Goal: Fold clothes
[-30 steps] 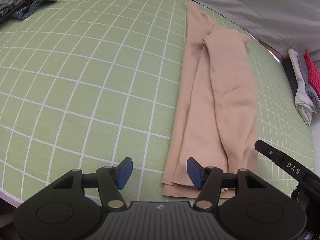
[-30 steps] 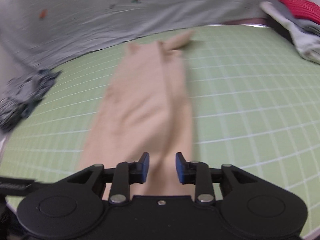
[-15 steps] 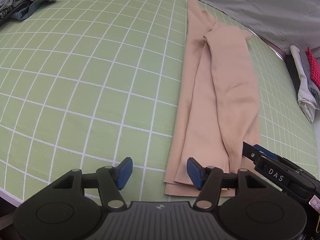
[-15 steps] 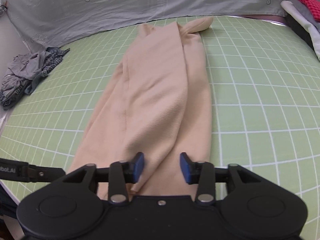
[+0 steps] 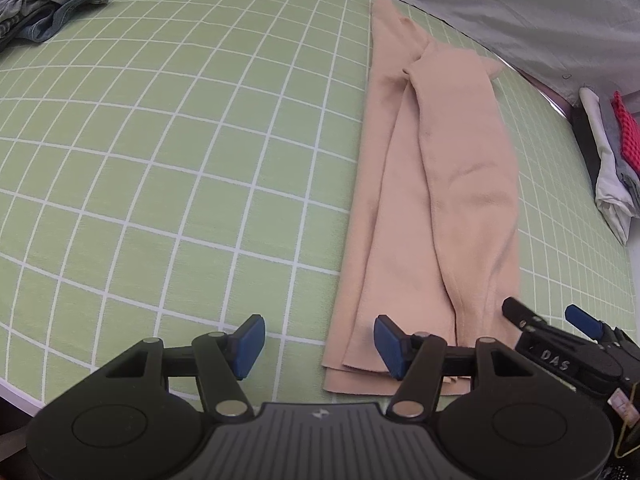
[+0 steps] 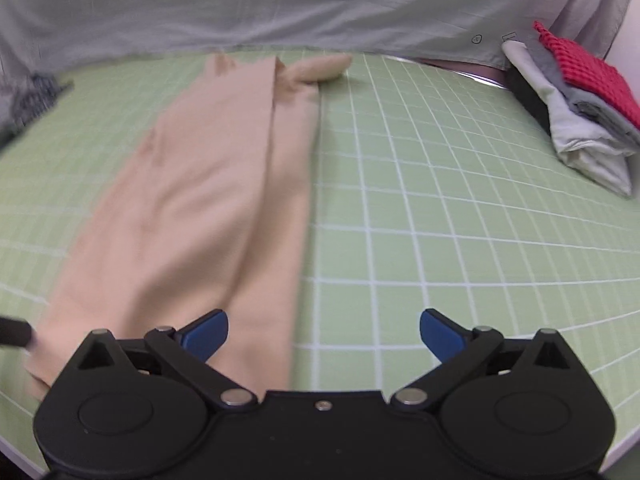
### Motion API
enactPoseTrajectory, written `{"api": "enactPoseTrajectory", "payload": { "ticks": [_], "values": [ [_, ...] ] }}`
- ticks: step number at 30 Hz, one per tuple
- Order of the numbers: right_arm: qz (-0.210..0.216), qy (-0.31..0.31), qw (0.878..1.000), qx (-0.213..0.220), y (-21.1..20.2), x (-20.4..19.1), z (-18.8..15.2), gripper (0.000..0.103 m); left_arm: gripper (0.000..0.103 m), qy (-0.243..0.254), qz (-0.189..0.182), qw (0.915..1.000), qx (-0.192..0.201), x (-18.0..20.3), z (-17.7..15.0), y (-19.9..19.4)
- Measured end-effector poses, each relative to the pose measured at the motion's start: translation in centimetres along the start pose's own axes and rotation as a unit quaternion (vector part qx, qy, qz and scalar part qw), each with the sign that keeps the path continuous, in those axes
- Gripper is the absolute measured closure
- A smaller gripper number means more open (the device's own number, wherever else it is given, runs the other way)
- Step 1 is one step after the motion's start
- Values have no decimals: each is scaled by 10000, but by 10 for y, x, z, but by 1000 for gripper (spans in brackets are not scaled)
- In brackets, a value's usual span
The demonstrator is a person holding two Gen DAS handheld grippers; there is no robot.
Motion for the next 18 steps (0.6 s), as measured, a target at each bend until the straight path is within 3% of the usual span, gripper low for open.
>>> {"api": "enactPoseTrajectory", "payload": {
  "ticks": [3,15,18],
  "values": [
    [5,-321,9994,-131,8,-9,0,0,42,26,8,10000,-12,1,-1,1],
    [583,-487,9961,441,-3,-32,25,0,42,-31,43,10000,-8,-9,-5,-2],
    [743,-484,9953,382,2,-34,26,9,42,-99,63,9999,-10,-17,-7,-4]
  ]
}}
Point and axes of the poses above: each gripper's, at about its wrist camera, not at the fingertips, and y roughly the way its jaws point, x to its right, z to its top, the point moved 1 cm from there along y, roughly the way its jaws point, and after that the axes turned 14 degrees about -y, right-handed, at the moved point
